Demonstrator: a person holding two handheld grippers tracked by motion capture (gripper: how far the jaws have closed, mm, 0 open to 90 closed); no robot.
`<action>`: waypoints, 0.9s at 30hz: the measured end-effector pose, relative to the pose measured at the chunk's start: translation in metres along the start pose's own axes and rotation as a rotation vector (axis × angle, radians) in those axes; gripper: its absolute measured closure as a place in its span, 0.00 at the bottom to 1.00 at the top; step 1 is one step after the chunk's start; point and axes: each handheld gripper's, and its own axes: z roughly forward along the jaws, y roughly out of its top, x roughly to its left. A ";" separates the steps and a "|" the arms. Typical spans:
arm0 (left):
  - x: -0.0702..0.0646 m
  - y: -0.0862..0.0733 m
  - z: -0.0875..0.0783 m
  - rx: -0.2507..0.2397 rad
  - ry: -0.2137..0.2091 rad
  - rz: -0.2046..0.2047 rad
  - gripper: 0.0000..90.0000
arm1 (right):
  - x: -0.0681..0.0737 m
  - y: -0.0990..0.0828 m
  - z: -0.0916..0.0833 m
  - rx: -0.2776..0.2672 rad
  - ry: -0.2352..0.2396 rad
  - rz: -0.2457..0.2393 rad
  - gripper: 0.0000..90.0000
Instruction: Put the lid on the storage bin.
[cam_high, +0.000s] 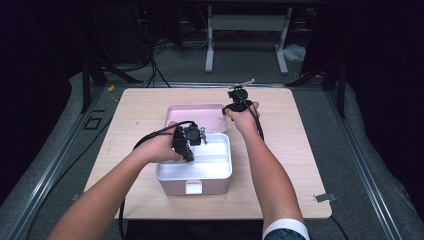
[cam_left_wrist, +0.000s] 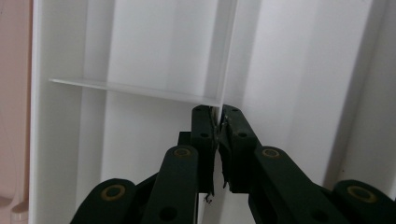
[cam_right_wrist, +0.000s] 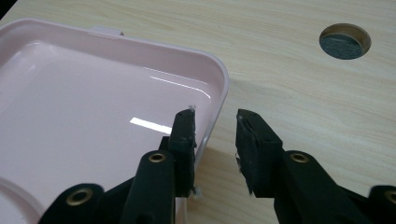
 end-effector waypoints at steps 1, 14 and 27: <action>0.000 0.000 0.000 0.002 0.002 0.001 0.93 | 0.001 0.001 0.001 0.003 -0.004 0.001 0.77; 0.000 -0.001 0.000 -0.005 0.004 -0.002 0.93 | 0.008 0.004 0.018 0.049 -0.035 0.014 0.81; 0.000 -0.001 0.000 -0.006 0.000 -0.018 0.93 | 0.009 0.006 0.011 0.030 -0.037 0.045 0.87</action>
